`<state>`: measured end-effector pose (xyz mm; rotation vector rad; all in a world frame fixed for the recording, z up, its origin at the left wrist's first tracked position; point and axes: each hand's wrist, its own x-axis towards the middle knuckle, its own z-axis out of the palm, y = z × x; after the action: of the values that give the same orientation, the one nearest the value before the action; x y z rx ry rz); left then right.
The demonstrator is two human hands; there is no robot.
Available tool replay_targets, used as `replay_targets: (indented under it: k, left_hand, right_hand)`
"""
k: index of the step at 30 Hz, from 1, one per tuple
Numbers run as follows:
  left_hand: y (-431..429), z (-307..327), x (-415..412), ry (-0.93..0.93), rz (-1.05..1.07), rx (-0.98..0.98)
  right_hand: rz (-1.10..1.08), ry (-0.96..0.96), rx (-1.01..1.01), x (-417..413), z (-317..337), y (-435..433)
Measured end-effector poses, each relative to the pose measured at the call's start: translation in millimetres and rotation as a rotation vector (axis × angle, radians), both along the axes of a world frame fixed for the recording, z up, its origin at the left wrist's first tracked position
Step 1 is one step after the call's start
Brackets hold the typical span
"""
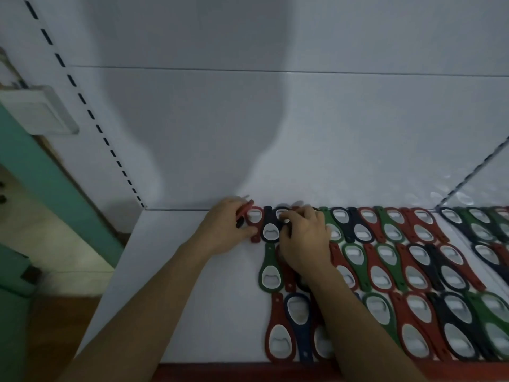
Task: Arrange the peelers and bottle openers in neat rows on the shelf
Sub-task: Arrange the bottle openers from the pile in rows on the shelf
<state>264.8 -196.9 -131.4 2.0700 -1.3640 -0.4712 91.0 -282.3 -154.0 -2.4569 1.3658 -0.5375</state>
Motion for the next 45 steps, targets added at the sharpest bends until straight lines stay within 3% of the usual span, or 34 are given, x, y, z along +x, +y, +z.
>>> replay_targets:
  k: [1,2,5,7,9,15,17,19,22,24,28,31,33,37,45]
  left_hand:
    - [1,3,-2,0.125,0.085,-0.059]
    - [2,8,-4,0.377,0.195,-0.133]
    - [12,17,-15,1.415,0.274,-0.438]
    - [21,16,-26,1.636,0.169,-0.554]
    - [29,16,-41,1.6,0.098,-0.61]
    - [44,12,-49,1.416,0.332,-0.577]
    - [53,12,-44,1.165,0.442,-0.535]
    - [64,7,-39,0.777,0.457,-0.455]
    - [78,-1,-35,0.273,0.266,-0.29]
    - [82,-6,-40,0.14,0.174,-0.211]
    - [85,-12,-49,0.001,0.118,-0.139]
    - [87,-14,-50,-0.049,-0.016,-0.036]
    - [87,-14,-50,-0.075,-0.085,0.031]
    - [84,-14,-47,-0.101,-0.099,0.062]
    - [80,-14,-51,-0.142,-0.064,0.077]
  right_hand:
    - [0.001,-0.032,0.013,0,3,2]
    - [0.004,-0.094,0.017,0,8,4]
    - [0.107,-0.429,0.103,-1,26,13]
    - [0.229,-0.628,0.399,0,40,20]
    - [0.289,-0.635,0.567,1,46,26]
    - [0.221,-0.578,0.578,-7,41,25]
    - [0.171,-0.547,0.576,-11,39,22]
    - [0.183,-0.49,0.626,-14,38,24]
    - [0.244,-0.35,0.601,-12,32,38]
    - [0.246,-0.295,0.501,-9,27,47]
    - [0.144,-0.274,0.422,-12,27,48]
    - [0.151,-0.274,0.175,-24,31,30]
    - [0.16,-0.121,0.065,-30,26,19]
    - [0.165,0.198,0.098,-35,10,13]
    - [0.152,0.205,0.087,-33,0,16]
